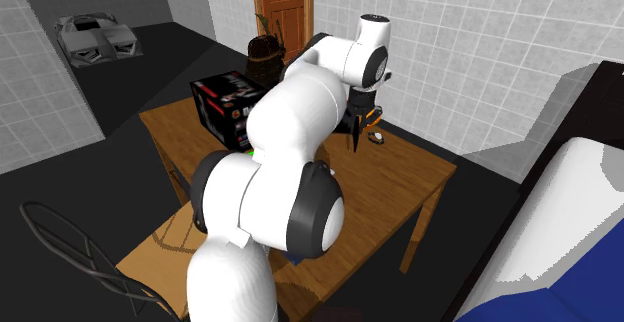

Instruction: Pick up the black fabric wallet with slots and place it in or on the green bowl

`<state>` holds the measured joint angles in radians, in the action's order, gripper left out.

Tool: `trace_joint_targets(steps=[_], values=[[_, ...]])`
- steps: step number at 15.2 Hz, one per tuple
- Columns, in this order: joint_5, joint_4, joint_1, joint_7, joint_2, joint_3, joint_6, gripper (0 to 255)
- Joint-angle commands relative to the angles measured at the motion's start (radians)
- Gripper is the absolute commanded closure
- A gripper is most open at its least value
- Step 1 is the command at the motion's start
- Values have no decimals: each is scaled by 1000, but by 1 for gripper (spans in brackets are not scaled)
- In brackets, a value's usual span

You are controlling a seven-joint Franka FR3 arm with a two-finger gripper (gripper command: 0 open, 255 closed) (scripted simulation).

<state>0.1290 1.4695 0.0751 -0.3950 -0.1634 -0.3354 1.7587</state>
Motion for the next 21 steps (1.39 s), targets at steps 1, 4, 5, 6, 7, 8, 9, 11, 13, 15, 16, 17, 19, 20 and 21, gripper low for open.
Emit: trace_joint_targets(steps=[1,4,5,6,7,8,9,11,13,15,16,17,19,20,21], values=[[3,-35,2,1,-7,-1,-28,255],[7,-93,7,2,-20,-2,-73,255],[9,-114,9,2,-25,-3,-89,255],[11,-135,11,2,-31,-3,-105,255],[12,-146,12,2,-34,-3,-114,255],[-4,-102,-7,24,2,4,-101,255],[-20,-60,-25,46,37,11,-91,255],[-48,15,-56,93,101,30,-74,255],[-72,80,-83,140,161,52,-62,255],[-93,138,-107,189,215,77,-54,255],[-102,165,-118,213,240,91,-51,255],[-111,190,-128,238,265,104,-49,255],[-124,234,-147,286,310,133,-47,255],[-129,255,-156,311,331,147,-47,255],[-134,274,-165,335,351,162,-48,255]])
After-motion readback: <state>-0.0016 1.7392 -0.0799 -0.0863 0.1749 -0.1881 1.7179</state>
